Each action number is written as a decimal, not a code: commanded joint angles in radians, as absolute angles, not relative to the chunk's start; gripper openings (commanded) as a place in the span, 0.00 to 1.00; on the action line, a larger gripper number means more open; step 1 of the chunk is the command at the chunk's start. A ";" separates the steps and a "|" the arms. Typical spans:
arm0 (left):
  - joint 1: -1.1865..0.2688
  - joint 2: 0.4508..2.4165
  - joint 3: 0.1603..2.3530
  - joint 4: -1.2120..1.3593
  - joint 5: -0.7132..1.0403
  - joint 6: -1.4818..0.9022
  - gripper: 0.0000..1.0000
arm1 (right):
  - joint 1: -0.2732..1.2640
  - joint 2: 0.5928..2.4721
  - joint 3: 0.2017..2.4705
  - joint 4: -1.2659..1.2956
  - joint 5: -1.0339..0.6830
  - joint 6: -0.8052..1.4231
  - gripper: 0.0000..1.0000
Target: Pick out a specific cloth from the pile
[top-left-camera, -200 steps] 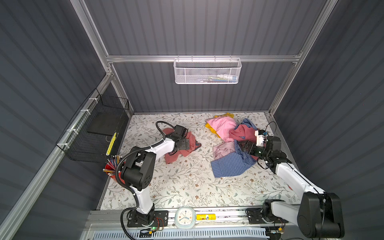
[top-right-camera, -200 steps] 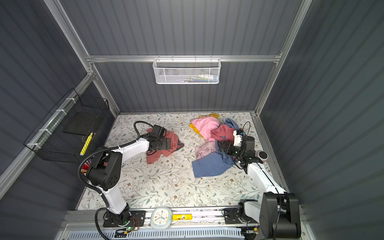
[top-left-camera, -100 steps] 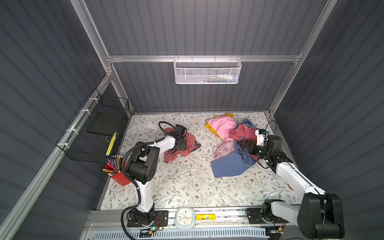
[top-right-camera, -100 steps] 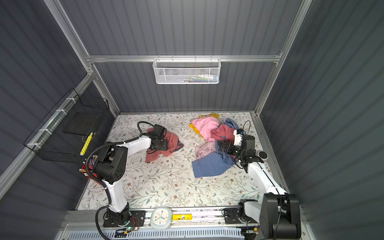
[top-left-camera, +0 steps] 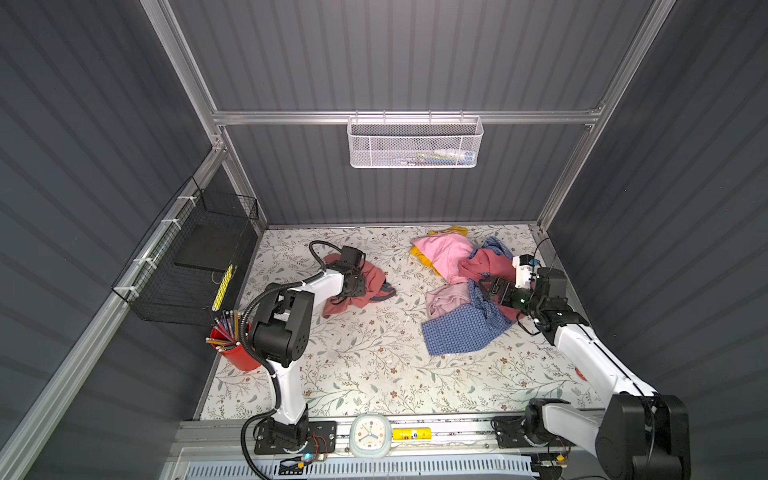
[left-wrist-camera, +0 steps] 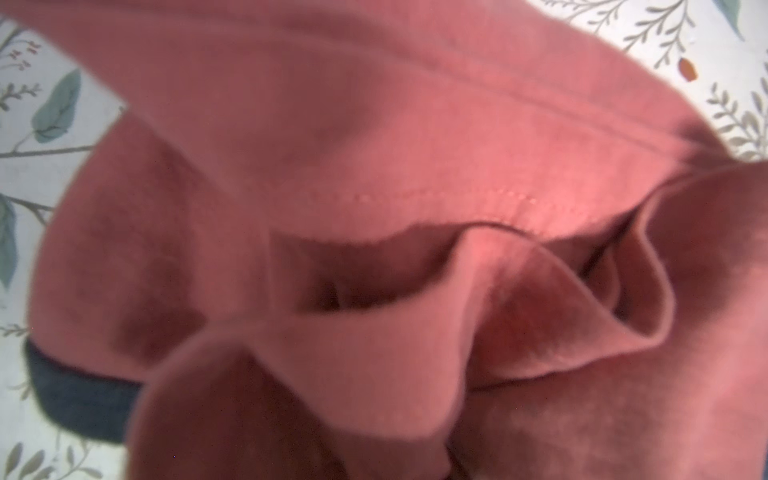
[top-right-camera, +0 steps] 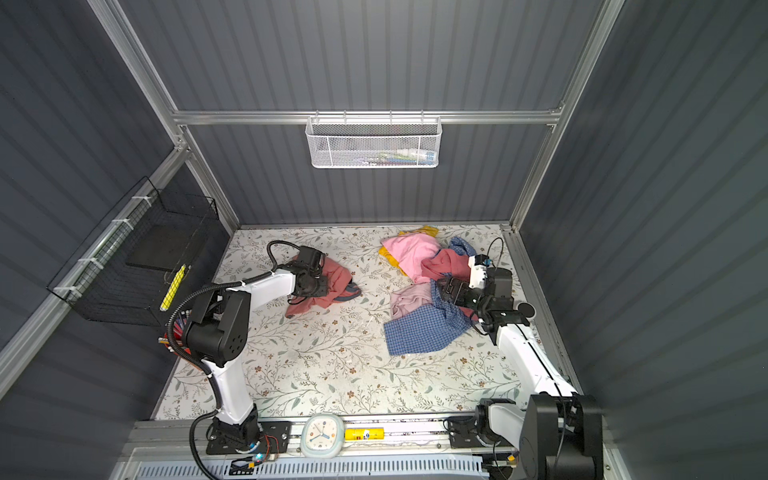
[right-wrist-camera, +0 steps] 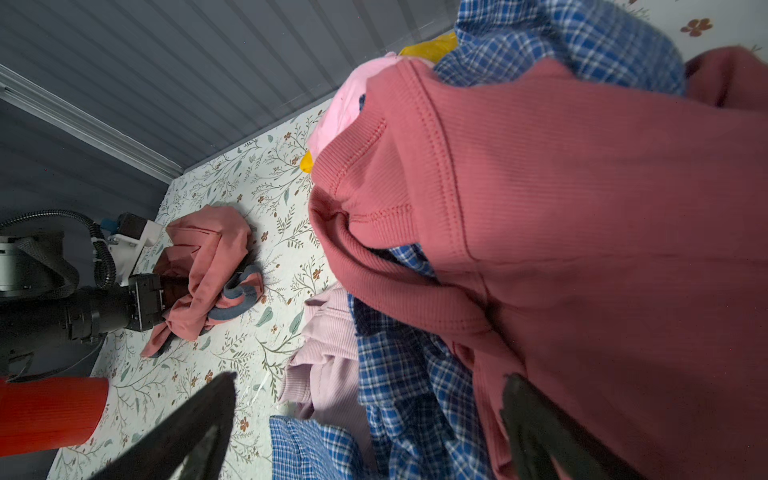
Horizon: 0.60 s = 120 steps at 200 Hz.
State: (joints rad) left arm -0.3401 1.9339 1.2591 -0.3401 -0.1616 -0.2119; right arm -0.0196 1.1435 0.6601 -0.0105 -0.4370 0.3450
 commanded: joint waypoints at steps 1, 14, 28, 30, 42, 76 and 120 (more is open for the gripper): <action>-0.321 1.944 1.269 -0.420 -0.210 -0.117 0.00 | -0.020 1.126 0.692 -0.031 -0.425 0.321 0.99; -0.314 1.947 1.289 -0.435 -0.218 -0.072 0.00 | -0.019 1.086 0.693 -0.033 -0.425 0.315 0.99; -0.307 1.940 1.297 -0.426 -0.224 -0.026 0.00 | -0.019 1.078 0.692 -0.034 -0.426 0.309 0.99; -0.306 1.936 1.296 -0.423 -0.225 -0.020 0.00 | -0.019 1.077 0.692 -0.034 -0.426 0.309 0.99; -0.298 1.923 1.289 -0.400 -0.224 0.016 0.00 | -0.017 1.073 0.693 -0.035 -0.426 0.305 0.99; -0.265 1.892 1.274 -0.343 -0.161 0.117 0.00 | -0.018 1.065 0.693 -0.030 -0.428 0.303 0.99; -0.221 1.892 1.280 -0.295 -0.102 0.212 0.00 | -0.015 1.065 0.696 -0.033 -0.426 0.297 0.99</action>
